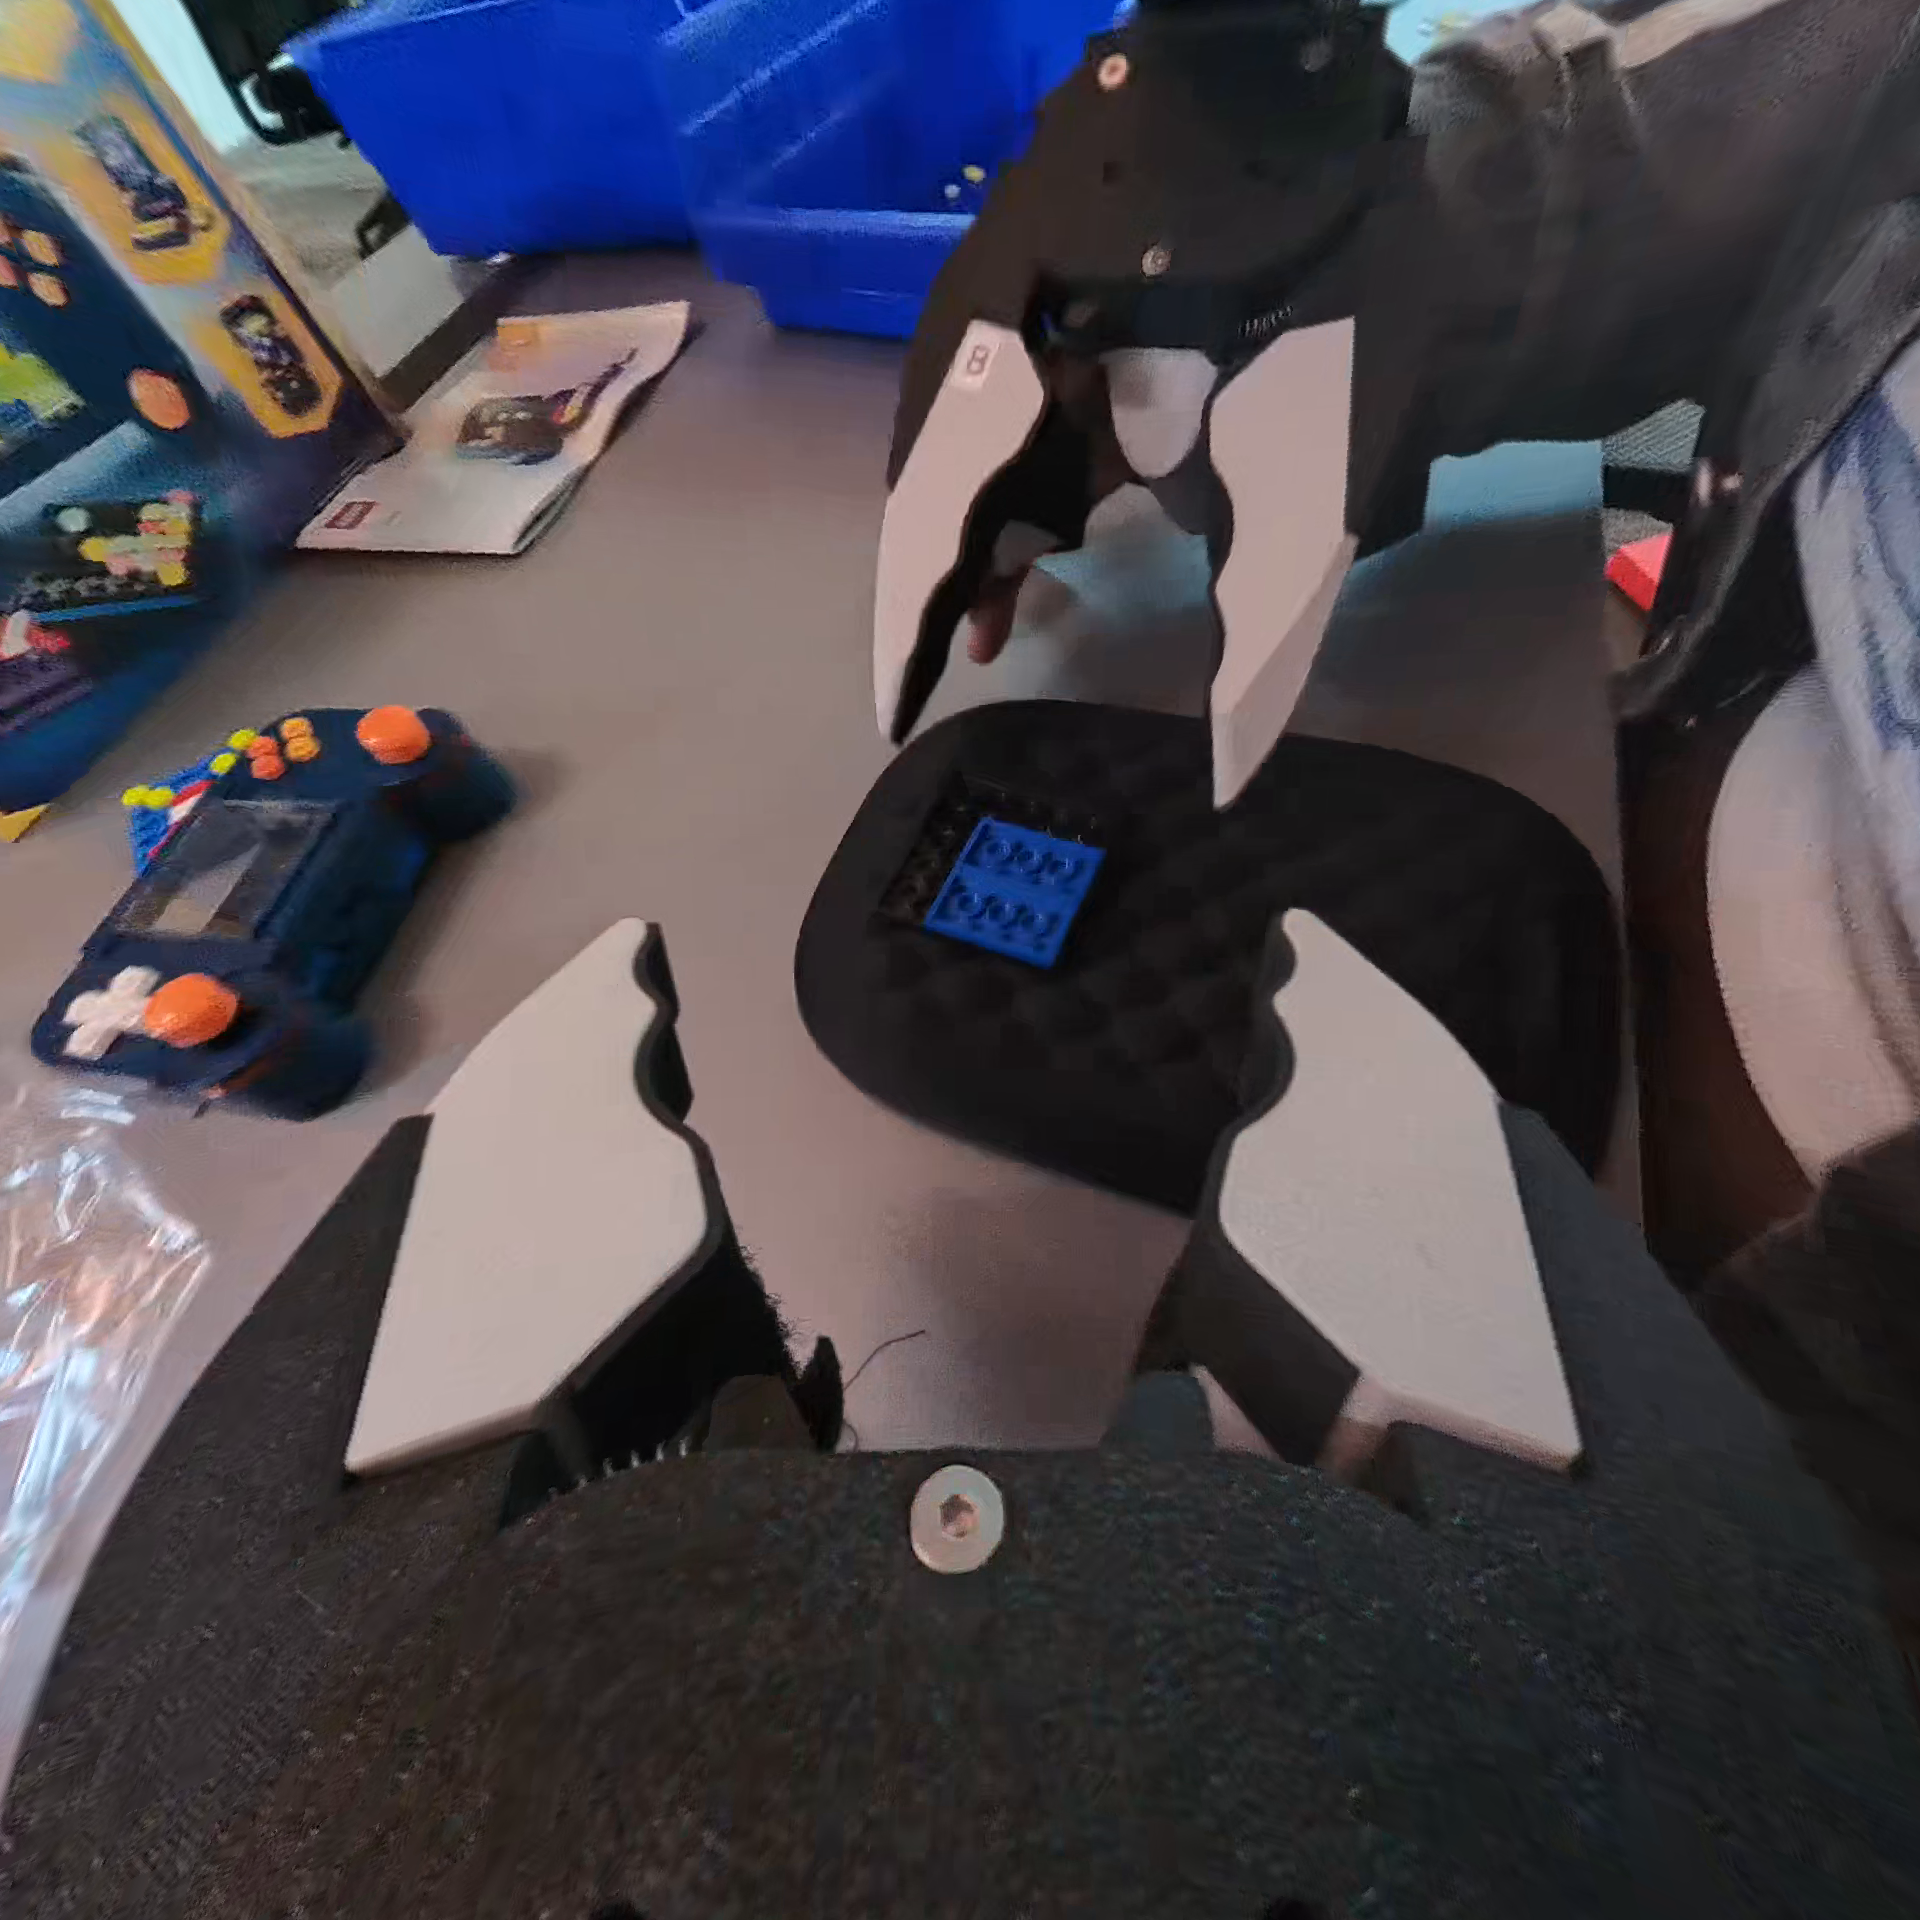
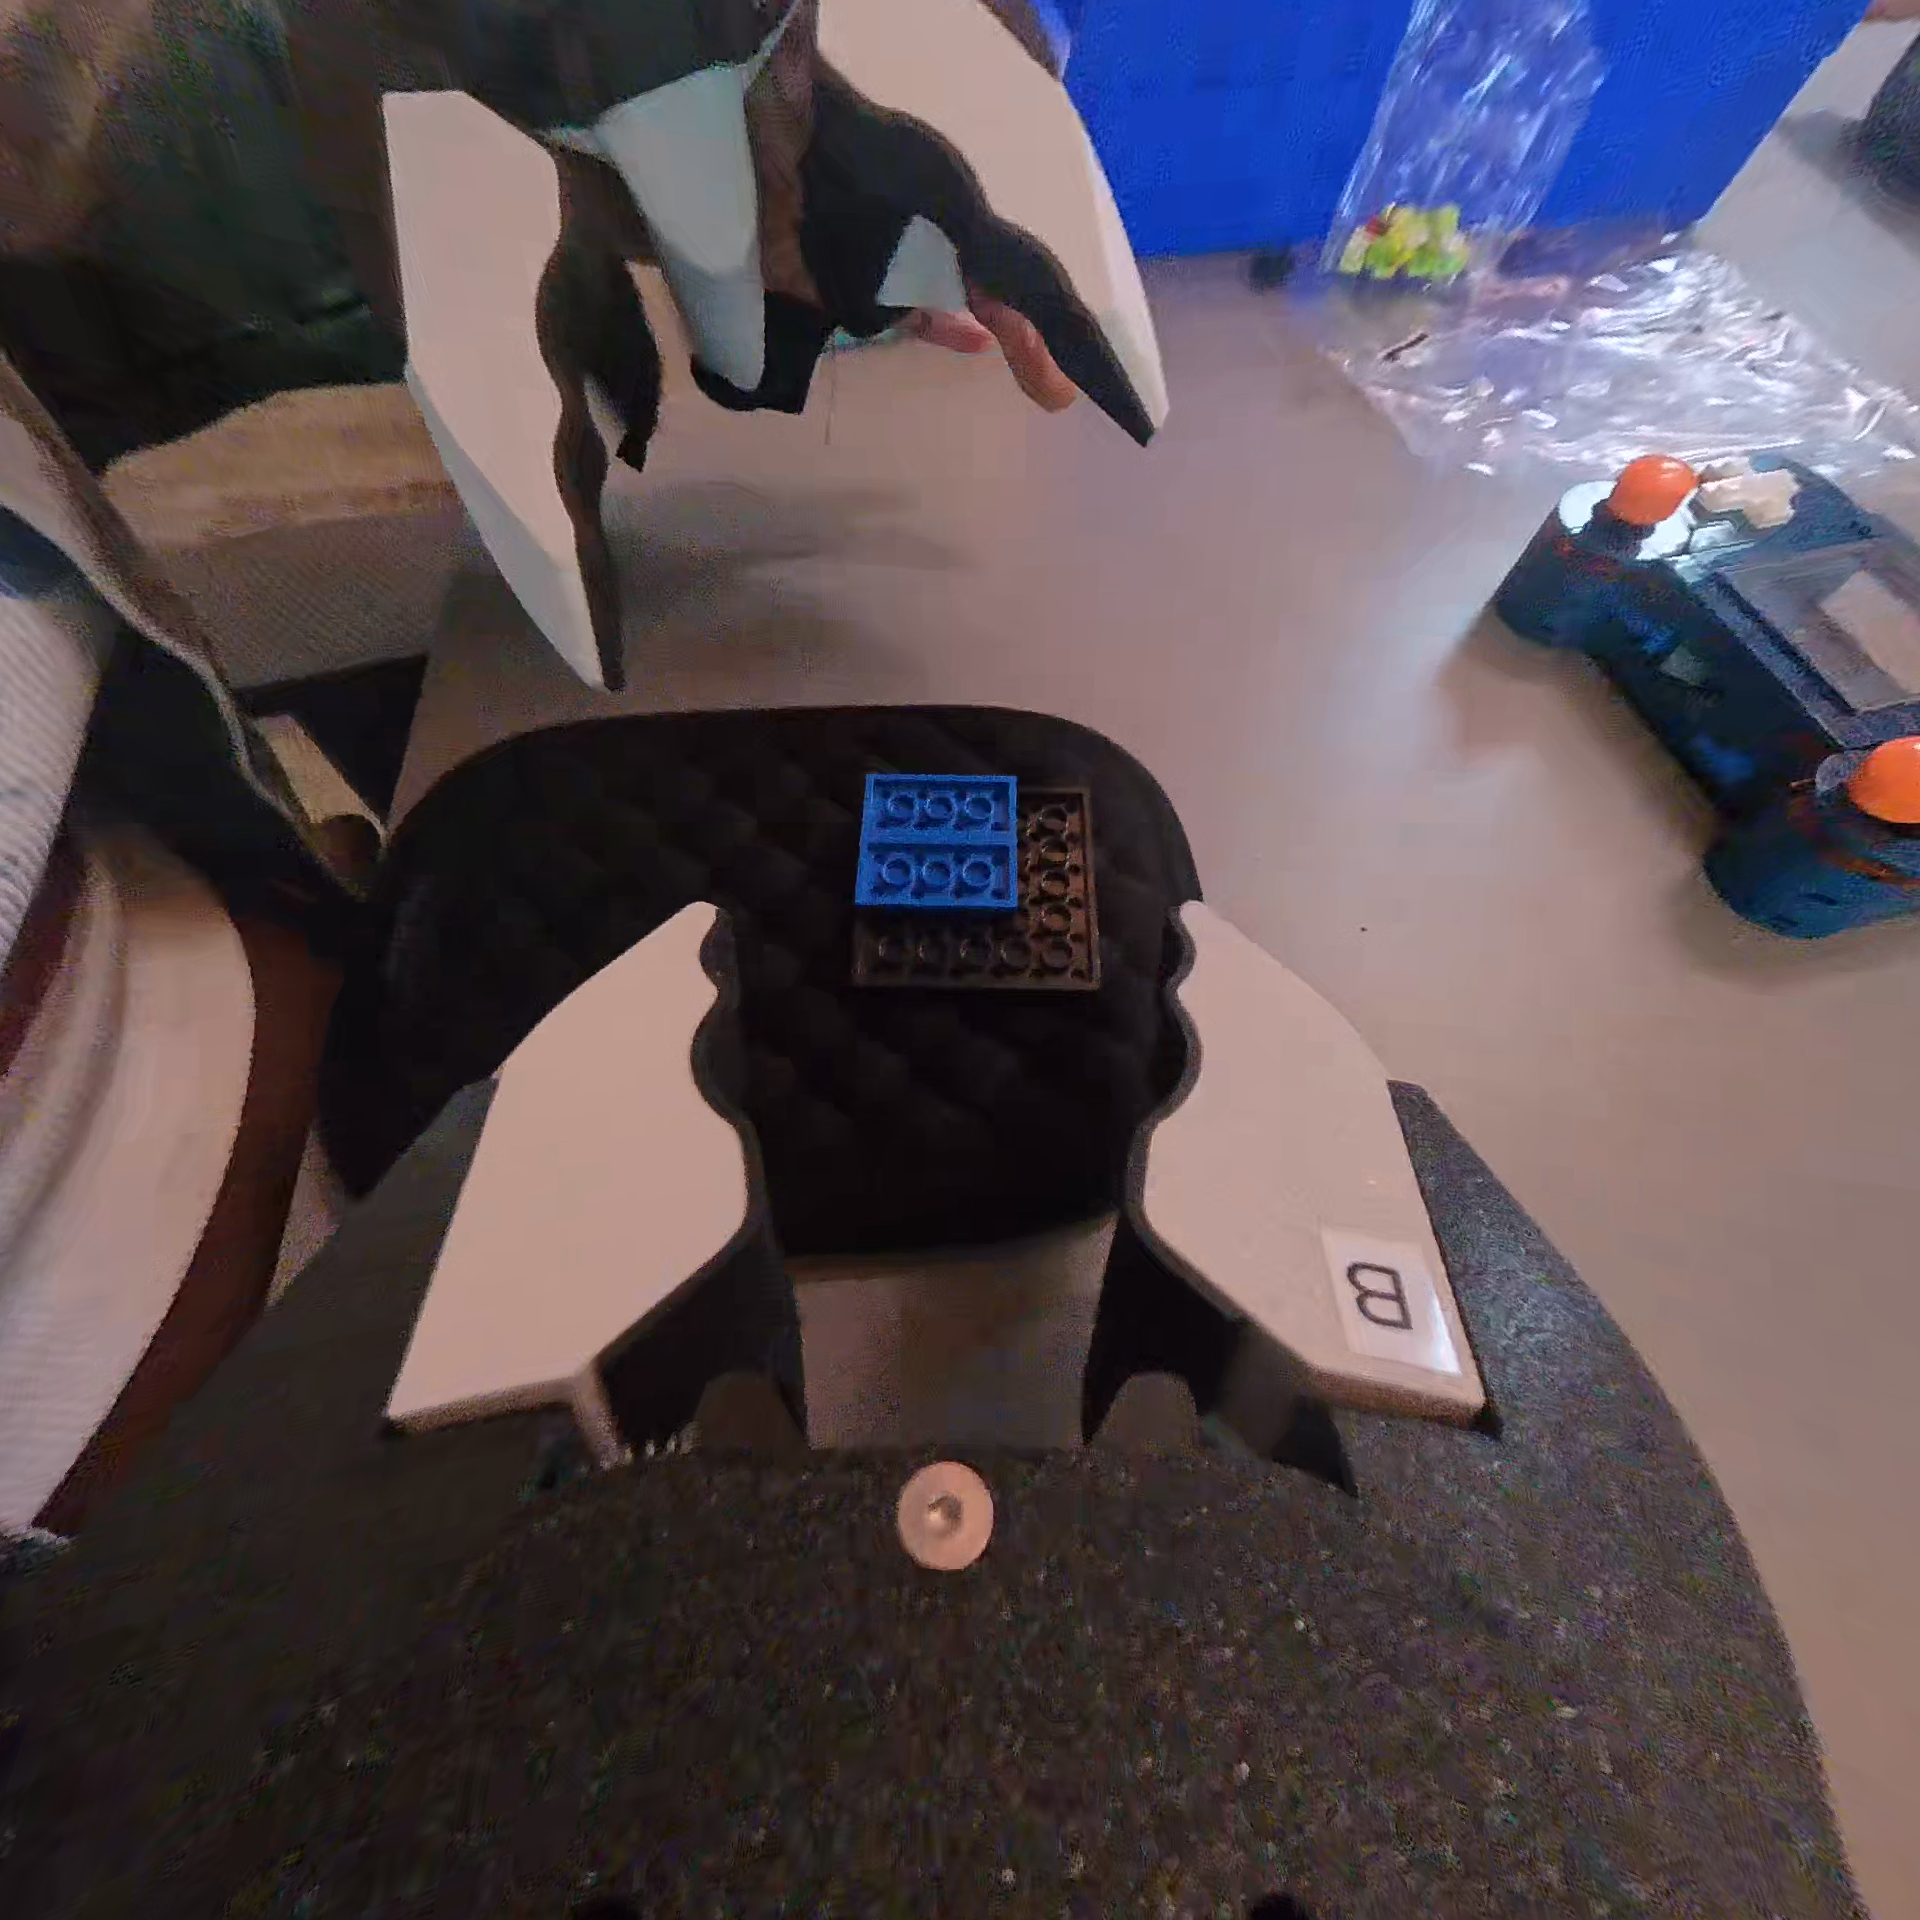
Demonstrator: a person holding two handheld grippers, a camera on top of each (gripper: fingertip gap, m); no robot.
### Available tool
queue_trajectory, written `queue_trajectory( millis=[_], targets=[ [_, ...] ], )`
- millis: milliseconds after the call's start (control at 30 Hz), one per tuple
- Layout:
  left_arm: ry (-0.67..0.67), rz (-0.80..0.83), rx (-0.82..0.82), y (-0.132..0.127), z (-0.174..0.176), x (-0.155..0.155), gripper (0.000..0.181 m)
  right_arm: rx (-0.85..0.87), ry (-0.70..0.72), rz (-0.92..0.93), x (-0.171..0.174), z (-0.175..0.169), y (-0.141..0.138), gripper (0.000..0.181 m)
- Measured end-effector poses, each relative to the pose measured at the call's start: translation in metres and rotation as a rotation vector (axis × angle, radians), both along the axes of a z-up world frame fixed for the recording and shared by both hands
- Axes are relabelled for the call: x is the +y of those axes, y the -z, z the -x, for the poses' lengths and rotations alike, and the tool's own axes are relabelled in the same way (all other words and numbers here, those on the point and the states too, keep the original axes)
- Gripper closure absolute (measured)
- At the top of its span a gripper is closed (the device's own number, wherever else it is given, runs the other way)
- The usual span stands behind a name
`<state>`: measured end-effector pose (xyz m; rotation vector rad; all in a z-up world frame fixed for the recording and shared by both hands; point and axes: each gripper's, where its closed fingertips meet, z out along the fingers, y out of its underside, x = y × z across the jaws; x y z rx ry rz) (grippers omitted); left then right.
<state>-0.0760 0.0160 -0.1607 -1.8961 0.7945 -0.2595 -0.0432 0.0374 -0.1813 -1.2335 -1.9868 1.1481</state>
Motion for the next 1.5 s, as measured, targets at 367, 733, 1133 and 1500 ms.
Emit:
queue_trajectory(
  millis=[367,733,1133,1500],
  targets=[
    [0.230,0.196,0.153,0.040,-0.018,0.011,0.128,-0.045,-0.037,-0.052,-0.011,0.012,0.002,0.138],
    [0.316,0.337,0.186,0.043,-0.018,0.012,0.148,-0.267,-0.017,-0.164,-0.006,0.005,0.022,0.146],
    [0.343,0.468,0.077,0.039,-0.020,0.011,0.151,-0.243,-0.001,-0.299,-0.005,0.004,0.028,0.145],
    [0.241,0.392,0.071,0.020,-0.002,0.013,0.155,-0.187,0.002,-0.359,-0.005,0.006,0.028,0.145]
  ],
)
